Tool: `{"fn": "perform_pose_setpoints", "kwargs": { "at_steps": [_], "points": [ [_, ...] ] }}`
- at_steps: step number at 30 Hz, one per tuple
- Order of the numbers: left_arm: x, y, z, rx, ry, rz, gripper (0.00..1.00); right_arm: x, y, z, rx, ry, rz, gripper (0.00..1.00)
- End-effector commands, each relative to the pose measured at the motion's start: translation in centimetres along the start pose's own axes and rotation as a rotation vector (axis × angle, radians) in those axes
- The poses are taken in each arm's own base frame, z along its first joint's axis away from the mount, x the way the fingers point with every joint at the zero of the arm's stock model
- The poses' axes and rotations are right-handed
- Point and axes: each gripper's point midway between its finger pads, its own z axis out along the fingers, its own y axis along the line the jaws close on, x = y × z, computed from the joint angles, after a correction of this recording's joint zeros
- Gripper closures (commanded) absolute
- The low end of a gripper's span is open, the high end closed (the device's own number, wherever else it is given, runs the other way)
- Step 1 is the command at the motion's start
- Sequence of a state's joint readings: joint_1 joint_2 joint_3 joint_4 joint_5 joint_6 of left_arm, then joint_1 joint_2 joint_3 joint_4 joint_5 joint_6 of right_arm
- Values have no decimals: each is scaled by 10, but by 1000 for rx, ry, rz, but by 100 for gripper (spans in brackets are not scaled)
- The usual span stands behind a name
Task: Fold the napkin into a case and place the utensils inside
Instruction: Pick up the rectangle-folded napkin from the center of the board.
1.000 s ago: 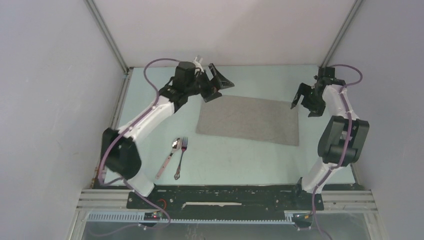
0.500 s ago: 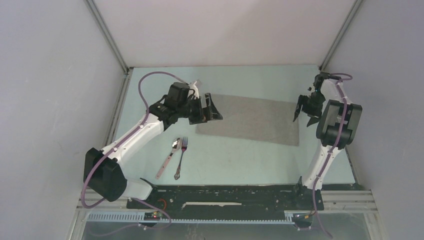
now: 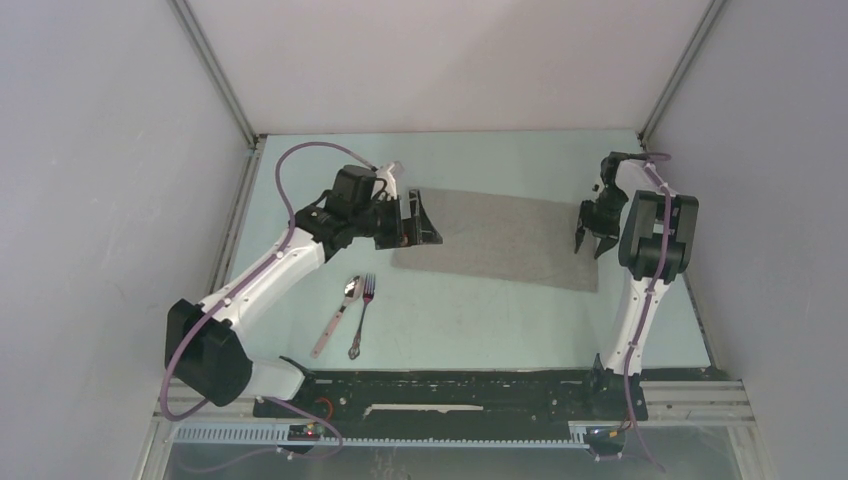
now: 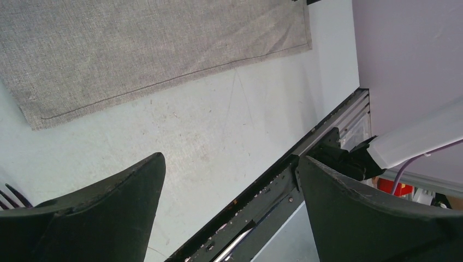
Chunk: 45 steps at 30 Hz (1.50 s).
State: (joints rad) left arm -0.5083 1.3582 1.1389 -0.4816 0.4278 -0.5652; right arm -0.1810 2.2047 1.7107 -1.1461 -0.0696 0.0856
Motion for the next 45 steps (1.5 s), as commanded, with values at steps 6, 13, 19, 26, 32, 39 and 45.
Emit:
{"fn": "perform_pose_setpoints", "kwargs": {
  "at_steps": [6,13,19,26,32,39,45],
  "points": [
    [-5,-8,-13,42,-35,49,1,-13,0,-19,15,-73,21,36],
    [-4,-8,-13,45,-32,47,1,-11,-11,-28,30,-73,48,28],
    [-4,-7,-13,42,-31,47,1,-10,-14,-13,41,-39,42,31],
    [-5,-6,-13,40,-35,42,1,-12,-7,2,52,-18,28,34],
    [-6,-4,-14,40,-37,40,1,-9,-8,20,94,-3,21,41],
    [-6,-4,-13,43,-34,38,1,-10,-7,22,87,-28,19,65],
    [-6,-3,-13,37,-37,40,1,-5,-11,22,124,-8,-38,95]
  ]
}}
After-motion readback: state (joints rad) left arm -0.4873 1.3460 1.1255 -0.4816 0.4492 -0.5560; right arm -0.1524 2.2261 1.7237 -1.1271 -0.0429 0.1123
